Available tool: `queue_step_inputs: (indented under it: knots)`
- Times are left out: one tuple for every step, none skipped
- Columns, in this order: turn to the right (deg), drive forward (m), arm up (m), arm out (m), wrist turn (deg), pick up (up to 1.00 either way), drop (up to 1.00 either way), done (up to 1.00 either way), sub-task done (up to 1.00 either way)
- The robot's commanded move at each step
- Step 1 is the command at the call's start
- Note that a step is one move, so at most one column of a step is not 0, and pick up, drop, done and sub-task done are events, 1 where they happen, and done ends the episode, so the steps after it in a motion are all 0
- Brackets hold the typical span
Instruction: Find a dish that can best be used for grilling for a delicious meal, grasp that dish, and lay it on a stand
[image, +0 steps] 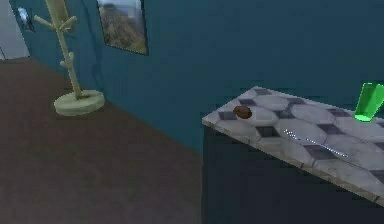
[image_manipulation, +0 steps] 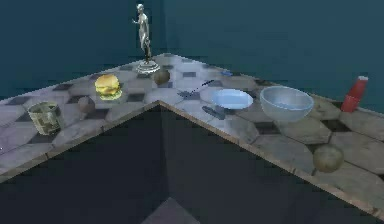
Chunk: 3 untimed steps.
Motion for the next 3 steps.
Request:
queue_step_inputs:
  knots:
    - [-18.0,0.0,0.0,0.0,0.0,0.0,0.0,0.0,0.0]
    - [45.0,0.0,0.0,0.0,0.0,0.0,0.0,0.0,0.0]
    - [21.0,0.0,0.0,0.0,0.0,0.0,0.0,0.0,0.0]
